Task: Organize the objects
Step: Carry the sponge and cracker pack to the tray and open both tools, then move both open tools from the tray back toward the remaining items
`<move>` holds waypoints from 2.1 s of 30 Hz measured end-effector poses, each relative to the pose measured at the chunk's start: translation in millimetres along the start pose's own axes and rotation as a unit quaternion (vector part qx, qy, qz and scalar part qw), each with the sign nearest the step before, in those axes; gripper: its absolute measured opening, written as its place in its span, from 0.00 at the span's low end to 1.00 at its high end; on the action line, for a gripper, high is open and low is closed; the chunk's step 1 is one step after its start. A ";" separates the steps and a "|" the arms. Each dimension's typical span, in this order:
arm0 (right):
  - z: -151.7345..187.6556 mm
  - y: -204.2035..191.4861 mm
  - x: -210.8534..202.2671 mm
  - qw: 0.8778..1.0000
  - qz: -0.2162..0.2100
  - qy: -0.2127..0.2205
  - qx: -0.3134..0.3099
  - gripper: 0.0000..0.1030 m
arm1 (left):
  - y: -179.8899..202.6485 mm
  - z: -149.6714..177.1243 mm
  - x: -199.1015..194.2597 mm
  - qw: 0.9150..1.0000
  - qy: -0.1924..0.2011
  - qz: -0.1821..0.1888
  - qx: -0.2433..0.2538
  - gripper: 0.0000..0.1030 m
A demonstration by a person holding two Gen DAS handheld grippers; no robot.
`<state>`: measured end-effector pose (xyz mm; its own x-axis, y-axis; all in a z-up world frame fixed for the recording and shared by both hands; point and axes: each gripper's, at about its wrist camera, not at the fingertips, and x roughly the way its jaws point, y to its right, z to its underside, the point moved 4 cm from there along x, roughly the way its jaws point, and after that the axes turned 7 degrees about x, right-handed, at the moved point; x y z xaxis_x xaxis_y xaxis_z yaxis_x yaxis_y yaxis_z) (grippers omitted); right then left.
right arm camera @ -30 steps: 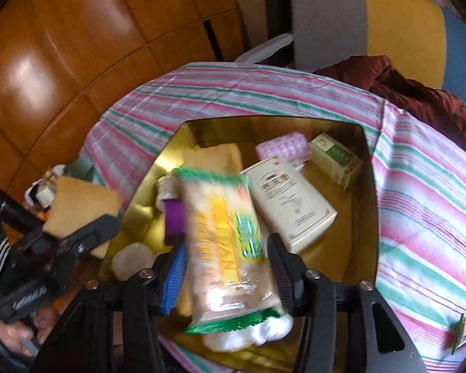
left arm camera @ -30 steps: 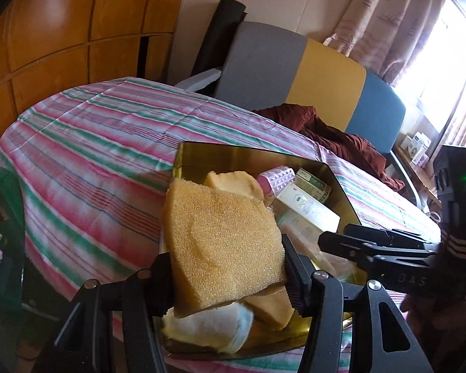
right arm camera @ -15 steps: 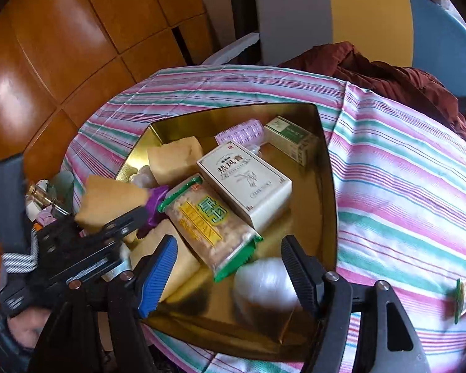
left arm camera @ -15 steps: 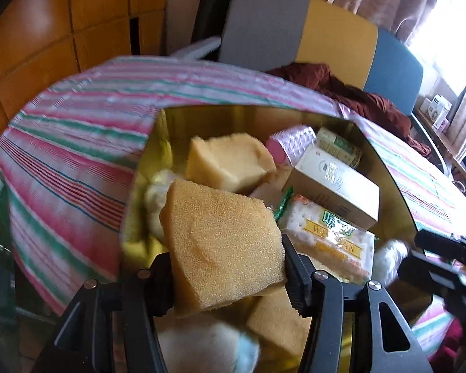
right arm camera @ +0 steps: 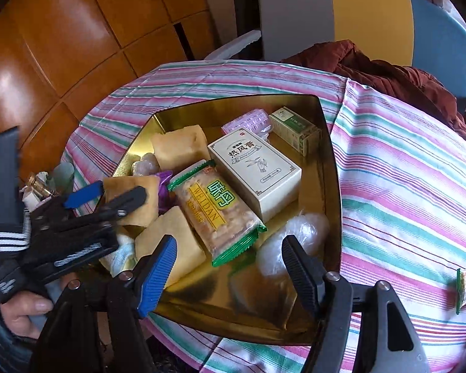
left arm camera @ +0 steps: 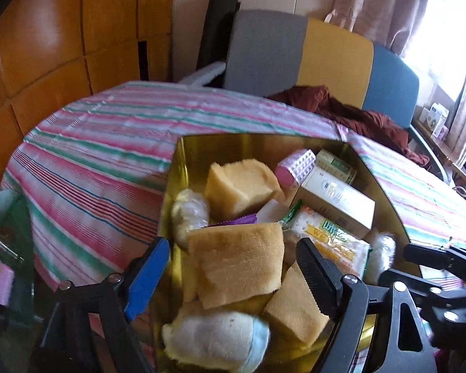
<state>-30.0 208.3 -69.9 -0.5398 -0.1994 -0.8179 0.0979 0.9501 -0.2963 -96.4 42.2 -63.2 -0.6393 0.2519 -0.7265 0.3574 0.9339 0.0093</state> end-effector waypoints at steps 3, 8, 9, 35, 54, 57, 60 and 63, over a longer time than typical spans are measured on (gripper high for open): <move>2.5 -2.6 -2.4 1.000 0.005 0.003 -0.005 0.71 | -2.7 -1.6 -13.3 1.000 0.013 -0.004 -0.007 0.82; 5.6 -5.5 -10.7 1.000 0.020 0.018 -0.010 0.76 | 0.7 -4.0 -30.8 1.000 0.027 -0.007 -0.004 0.82; 6.2 -5.9 -11.8 0.999 0.023 0.020 -0.012 0.76 | 3.1 -4.6 -34.6 1.000 0.030 -0.009 -0.001 0.82; 19.9 48.2 -42.9 0.995 0.082 0.048 0.044 0.77 | 65.9 4.6 -59.5 0.996 0.043 0.035 0.069 0.85; 32.1 203.9 -105.3 0.961 0.191 0.074 0.184 0.77 | 129.1 6.5 -45.7 0.987 0.021 0.077 0.138 0.85; 36.8 239.5 -125.8 0.948 0.218 0.082 0.216 0.77 | 139.0 6.2 -43.8 0.985 0.020 0.087 0.146 0.85; 42.3 278.2 -154.3 0.929 0.245 0.098 0.260 0.78 | 149.0 6.4 -42.2 0.983 0.018 0.097 0.155 0.85; 53.4 318.8 -185.3 0.906 0.265 0.110 0.312 0.81 | 158.6 6.6 -38.0 0.981 0.013 0.108 0.163 0.85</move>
<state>145.9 535.3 -39.1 -0.4252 0.3622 -0.8294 0.8087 0.5637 -0.1684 -10.9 179.1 -38.6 -0.5411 0.4447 -0.7138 0.6815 0.7292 -0.0623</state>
